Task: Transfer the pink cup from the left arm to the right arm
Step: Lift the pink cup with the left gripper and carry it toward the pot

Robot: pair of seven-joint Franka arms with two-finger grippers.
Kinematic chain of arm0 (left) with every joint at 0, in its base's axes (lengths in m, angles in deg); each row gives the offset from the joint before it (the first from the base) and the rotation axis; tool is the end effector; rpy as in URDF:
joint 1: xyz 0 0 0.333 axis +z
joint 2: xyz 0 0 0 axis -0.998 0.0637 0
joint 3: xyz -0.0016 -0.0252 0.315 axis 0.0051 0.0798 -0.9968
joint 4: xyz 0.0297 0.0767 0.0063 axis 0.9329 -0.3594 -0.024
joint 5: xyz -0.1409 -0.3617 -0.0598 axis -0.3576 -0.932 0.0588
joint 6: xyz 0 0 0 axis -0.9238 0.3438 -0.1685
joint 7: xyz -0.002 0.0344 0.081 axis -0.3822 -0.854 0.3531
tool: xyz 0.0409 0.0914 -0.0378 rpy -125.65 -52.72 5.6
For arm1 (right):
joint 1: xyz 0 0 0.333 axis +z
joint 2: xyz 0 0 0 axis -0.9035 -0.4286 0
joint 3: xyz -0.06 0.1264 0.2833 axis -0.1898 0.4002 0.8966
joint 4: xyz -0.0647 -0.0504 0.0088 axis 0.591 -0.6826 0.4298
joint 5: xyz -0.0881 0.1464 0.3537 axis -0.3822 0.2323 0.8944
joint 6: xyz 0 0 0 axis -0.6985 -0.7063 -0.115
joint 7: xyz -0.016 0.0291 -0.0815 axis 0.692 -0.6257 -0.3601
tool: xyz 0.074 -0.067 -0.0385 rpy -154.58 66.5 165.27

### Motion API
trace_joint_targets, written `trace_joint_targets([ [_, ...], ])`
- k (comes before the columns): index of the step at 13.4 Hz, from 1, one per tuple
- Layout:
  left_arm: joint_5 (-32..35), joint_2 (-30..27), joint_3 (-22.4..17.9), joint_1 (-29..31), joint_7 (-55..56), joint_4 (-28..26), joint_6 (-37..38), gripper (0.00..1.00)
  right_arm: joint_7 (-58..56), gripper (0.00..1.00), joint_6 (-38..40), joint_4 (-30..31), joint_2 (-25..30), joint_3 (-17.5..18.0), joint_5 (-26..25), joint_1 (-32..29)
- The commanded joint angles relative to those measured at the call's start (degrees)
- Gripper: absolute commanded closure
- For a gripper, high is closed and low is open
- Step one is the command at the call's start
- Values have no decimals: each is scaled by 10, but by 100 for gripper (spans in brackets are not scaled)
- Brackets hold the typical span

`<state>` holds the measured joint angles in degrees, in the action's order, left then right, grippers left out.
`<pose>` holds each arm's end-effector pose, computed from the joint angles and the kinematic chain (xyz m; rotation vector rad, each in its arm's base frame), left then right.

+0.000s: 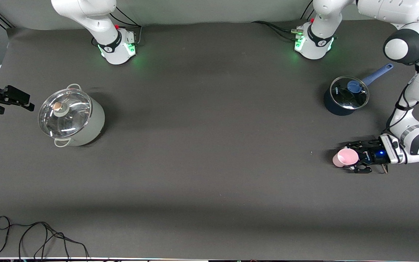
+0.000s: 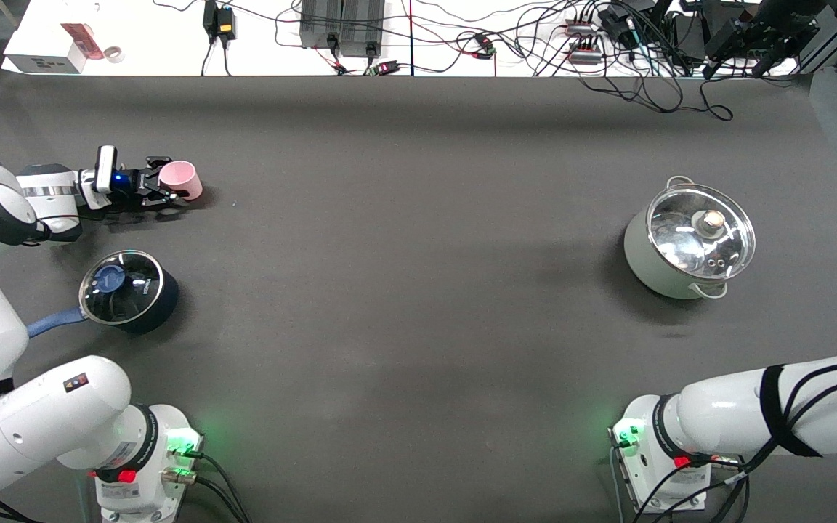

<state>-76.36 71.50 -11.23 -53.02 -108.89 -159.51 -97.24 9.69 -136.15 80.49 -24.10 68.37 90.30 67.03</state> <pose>0.5982 0.1955 0.0475 1.2293 -1.2522 1.3430 0.5445 -0.0488 0.6076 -3.1112 -0.0715 -0.0110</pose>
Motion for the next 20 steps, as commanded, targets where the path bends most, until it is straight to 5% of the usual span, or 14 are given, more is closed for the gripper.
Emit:
trace_joint_targets([
  [1,-14,25,15,-16,-10,11,7,100,-13,0,3,-3,-1,-3,-5,1],
  [9,-43,18,91,-114,-10,13,-38,100,-13,0,2,-3,-2,-3,-4,1],
  [18,-218,14,278,-265,-10,21,-429,100,4,0,2,-4,-2,-3,-1,2],
  [20,-230,14,337,-288,-10,28,-540,100,104,0,5,-8,-1,-1,-2,4],
])
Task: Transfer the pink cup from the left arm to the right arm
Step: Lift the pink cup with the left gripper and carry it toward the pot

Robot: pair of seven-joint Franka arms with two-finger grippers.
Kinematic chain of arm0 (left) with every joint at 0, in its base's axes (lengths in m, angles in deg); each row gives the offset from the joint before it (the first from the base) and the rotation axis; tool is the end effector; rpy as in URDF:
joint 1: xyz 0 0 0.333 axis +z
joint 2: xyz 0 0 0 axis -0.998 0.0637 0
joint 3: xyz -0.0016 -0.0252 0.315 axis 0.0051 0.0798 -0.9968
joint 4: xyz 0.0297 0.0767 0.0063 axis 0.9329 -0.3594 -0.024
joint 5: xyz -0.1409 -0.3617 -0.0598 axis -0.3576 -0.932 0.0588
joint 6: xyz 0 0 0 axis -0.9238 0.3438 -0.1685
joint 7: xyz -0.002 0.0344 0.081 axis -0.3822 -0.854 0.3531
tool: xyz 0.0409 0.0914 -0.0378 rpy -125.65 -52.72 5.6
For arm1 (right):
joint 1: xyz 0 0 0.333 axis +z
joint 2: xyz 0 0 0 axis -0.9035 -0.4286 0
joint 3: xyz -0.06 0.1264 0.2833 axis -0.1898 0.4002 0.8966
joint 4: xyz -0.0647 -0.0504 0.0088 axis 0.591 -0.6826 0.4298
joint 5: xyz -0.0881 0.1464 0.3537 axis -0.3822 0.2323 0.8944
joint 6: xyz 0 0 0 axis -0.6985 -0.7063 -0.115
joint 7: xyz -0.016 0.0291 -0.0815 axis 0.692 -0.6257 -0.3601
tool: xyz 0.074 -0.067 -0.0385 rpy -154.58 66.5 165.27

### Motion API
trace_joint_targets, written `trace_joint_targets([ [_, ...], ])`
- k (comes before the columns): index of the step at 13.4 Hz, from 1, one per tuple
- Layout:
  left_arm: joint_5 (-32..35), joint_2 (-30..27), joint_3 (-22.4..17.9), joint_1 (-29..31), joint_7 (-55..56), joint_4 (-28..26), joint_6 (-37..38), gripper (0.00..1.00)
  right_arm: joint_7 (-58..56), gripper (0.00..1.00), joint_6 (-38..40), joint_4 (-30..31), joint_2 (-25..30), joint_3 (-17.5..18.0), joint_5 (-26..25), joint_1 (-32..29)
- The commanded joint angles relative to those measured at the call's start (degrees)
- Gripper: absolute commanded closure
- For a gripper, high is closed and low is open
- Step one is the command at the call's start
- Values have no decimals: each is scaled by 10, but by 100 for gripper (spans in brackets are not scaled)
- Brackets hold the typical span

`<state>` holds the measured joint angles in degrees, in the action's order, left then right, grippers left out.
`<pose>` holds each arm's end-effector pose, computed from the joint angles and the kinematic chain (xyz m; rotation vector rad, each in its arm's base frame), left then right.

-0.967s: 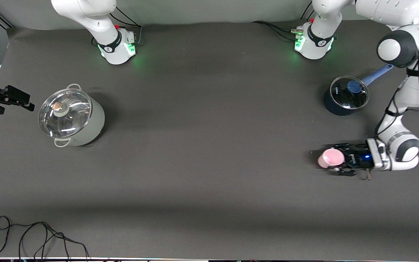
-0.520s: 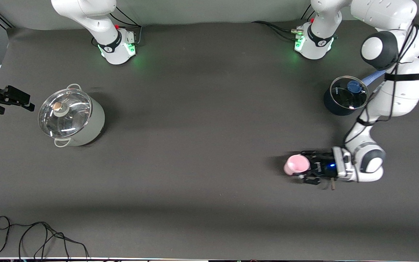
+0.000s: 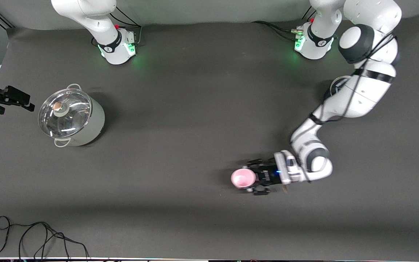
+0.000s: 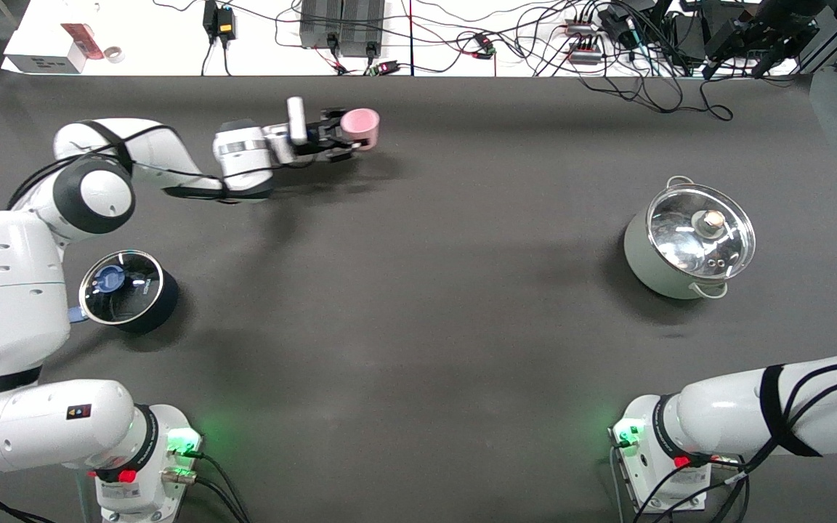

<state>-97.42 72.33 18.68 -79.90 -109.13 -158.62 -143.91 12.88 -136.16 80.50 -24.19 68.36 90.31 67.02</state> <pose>0.6803 -0.2875 0.1231 1.2789 -1.1795 1.4534 0.5449 -0.0490 0.6067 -3.1117 0.0157 -0.0073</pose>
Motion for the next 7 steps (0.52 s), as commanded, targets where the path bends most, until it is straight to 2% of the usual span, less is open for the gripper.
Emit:
trace_joint_targets([
  [1,-20,5,69,-26,-5,25,-125,100,126,0,7,-10,1,1,-1,4],
  [4,-54,5,116,-76,1,59,-232,100,284,0,7,-18,2,8,6,5],
  [7,-85,5,117,-165,53,151,-319,100,438,0,7,-28,3,9,55,5],
])
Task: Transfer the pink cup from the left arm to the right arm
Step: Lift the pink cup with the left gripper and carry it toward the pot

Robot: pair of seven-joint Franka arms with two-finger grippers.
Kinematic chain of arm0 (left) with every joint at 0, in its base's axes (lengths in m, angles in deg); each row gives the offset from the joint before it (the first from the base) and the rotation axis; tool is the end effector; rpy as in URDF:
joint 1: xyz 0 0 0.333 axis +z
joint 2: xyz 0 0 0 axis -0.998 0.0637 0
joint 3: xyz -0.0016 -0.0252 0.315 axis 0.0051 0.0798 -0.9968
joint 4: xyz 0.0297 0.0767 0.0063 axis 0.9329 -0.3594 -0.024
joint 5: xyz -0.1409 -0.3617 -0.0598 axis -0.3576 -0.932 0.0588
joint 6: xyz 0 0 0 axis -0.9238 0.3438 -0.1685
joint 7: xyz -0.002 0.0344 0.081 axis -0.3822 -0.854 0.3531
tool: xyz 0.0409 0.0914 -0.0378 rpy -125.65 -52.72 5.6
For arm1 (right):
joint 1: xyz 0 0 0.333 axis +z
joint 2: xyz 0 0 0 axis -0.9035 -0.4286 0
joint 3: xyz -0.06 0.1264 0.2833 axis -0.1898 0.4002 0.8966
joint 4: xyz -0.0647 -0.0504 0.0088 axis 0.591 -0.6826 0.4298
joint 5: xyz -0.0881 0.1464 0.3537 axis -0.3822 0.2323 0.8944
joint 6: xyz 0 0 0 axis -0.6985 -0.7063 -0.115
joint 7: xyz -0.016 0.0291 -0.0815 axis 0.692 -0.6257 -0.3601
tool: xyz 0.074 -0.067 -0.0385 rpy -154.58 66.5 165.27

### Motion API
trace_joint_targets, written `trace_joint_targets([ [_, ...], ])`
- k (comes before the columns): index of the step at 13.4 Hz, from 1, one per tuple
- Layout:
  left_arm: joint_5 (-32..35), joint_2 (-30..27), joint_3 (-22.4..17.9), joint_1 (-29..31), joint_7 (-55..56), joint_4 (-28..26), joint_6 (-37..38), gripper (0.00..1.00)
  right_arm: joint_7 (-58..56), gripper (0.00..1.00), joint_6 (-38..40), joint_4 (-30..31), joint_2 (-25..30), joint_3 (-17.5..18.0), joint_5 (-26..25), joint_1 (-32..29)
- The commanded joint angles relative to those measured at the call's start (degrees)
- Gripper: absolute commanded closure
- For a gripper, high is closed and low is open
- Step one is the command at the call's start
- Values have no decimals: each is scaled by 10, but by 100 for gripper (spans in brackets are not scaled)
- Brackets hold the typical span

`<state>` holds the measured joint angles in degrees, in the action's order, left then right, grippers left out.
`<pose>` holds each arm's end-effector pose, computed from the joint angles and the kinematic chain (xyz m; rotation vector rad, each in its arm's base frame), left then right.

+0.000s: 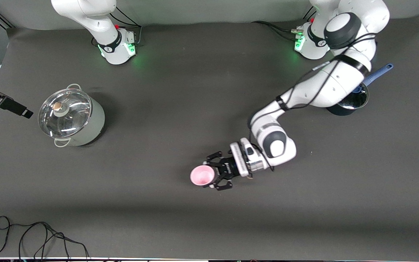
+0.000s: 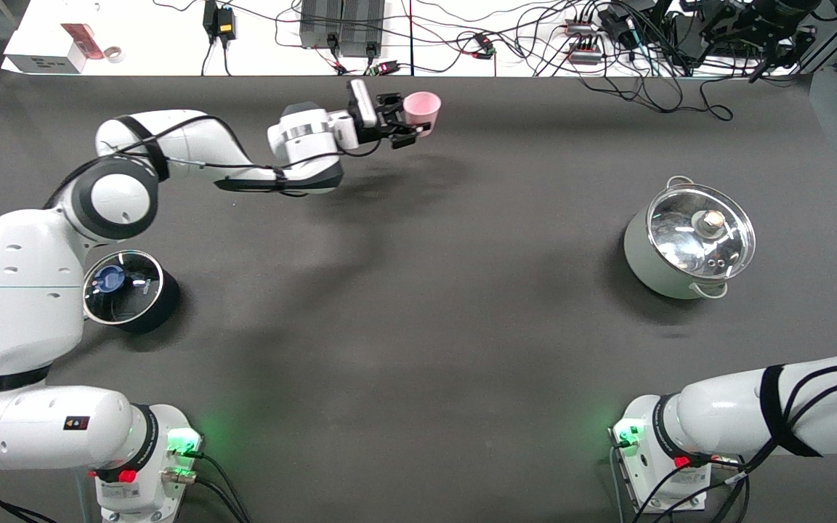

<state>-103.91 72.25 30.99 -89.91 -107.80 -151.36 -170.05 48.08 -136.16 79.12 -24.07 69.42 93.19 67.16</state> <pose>0.6526 -0.4258 0.2019 1.4847 -1.1049 1.4505 0.5466 -0.0324 0.6196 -2.9183 0.9113 -0.0143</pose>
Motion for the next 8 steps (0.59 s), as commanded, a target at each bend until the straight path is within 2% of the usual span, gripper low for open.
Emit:
trace_joint_targets([
  [1,-19,6,-6,-101,79,113,-109,100,121,0,5,-17,2,-2,34,4],
  [3,-18,9,-16,-173,131,178,-190,100,129,0,5,-18,-1,9,34,11],
  [5,-18,7,-38,-219,167,204,-211,100,130,0,5,-23,-5,12,31,26],
  [8,-18,6,-36,-264,183,237,-233,100,133,0,6,-52,-33,12,29,51],
])
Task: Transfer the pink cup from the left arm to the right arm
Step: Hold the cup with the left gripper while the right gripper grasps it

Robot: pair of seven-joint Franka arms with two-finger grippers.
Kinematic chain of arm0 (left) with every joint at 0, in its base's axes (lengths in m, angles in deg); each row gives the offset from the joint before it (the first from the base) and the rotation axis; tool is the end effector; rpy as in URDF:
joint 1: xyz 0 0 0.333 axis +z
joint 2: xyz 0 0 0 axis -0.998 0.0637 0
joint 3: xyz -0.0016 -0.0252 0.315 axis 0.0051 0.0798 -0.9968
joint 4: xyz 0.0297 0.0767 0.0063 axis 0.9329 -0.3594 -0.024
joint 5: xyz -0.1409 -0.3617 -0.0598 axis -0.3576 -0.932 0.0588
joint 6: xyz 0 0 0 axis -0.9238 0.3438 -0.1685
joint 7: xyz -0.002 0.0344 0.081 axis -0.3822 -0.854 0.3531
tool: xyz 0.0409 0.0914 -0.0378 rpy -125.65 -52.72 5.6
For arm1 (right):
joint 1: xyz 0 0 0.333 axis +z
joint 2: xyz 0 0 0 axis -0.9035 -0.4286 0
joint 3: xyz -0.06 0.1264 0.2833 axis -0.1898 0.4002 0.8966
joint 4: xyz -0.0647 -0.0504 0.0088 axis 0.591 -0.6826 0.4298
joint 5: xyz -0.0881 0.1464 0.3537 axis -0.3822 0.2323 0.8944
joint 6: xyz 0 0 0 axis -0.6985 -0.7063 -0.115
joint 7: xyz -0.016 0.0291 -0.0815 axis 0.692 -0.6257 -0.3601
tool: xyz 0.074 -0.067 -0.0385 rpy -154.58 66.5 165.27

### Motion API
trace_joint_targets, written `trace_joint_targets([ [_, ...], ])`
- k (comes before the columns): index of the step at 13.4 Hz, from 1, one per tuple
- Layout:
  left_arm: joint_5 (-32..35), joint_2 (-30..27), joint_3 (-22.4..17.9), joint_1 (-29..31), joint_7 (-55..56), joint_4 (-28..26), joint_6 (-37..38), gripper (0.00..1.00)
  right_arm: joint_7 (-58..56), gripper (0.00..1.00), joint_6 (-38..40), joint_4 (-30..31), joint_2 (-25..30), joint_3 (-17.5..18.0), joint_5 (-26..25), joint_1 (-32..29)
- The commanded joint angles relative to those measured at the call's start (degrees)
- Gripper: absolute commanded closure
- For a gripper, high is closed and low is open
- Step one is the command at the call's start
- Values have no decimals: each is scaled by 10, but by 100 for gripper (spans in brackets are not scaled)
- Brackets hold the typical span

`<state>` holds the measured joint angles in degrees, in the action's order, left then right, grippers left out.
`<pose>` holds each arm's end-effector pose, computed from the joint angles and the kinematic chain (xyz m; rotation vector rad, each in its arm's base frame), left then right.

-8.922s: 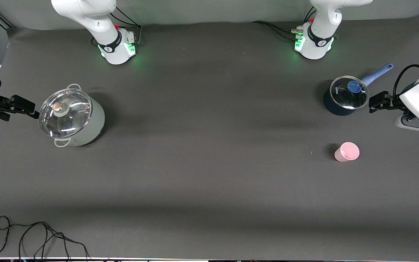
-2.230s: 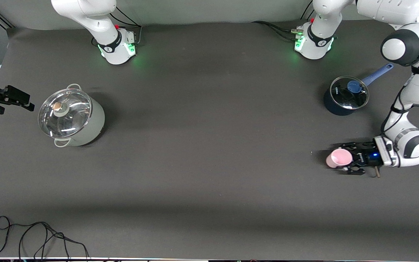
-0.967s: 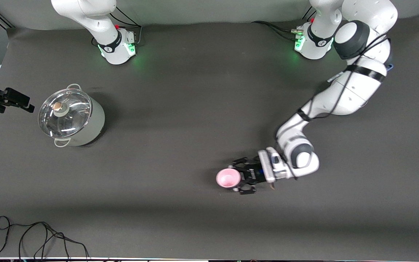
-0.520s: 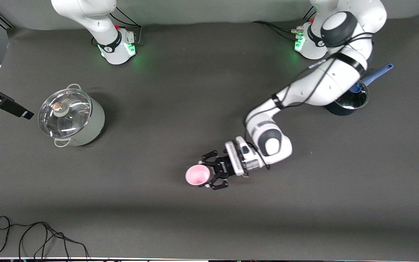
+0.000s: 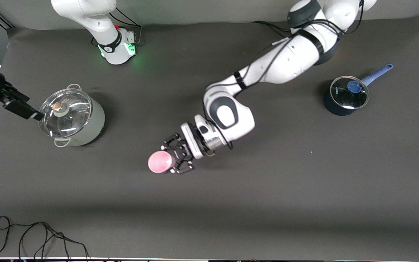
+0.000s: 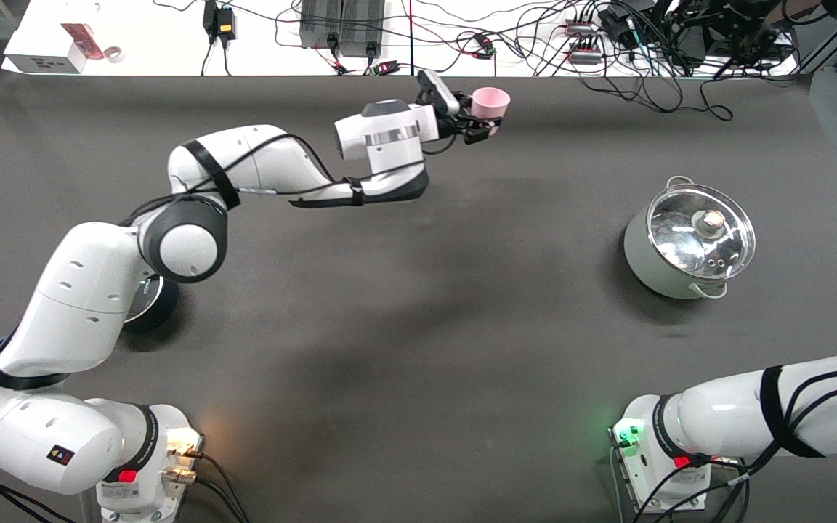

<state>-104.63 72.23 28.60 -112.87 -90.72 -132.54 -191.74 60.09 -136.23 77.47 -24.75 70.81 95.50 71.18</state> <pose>0.5819 -0.5667 0.2788 1.7009 -0.9905 1.3437 0.5514 0.0239 0.6274 -2.8205 1.0639 0.0012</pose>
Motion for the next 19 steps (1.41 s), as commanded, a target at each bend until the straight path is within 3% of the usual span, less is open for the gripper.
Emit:
trace_joint_targets([
  [1,-11,6,-12,-50,14,62,-30,100,13,0,9,-46,-32,-2,6,13],
  [5,-8,-12,-13,-76,53,72,-55,100,71,0,13,-84,-56,-2,5,42],
  [9,-7,-25,-12,-77,56,72,-67,100,129,0,128,-263,-172,-3,2,94],
  [11,-7,-33,-12,-89,57,73,-82,100,183,0,141,-327,-222,-3,2,121],
  [19,-6,-37,-13,-90,63,72,-89,100,208,0,141,-335,-275,-3,-5,173],
])
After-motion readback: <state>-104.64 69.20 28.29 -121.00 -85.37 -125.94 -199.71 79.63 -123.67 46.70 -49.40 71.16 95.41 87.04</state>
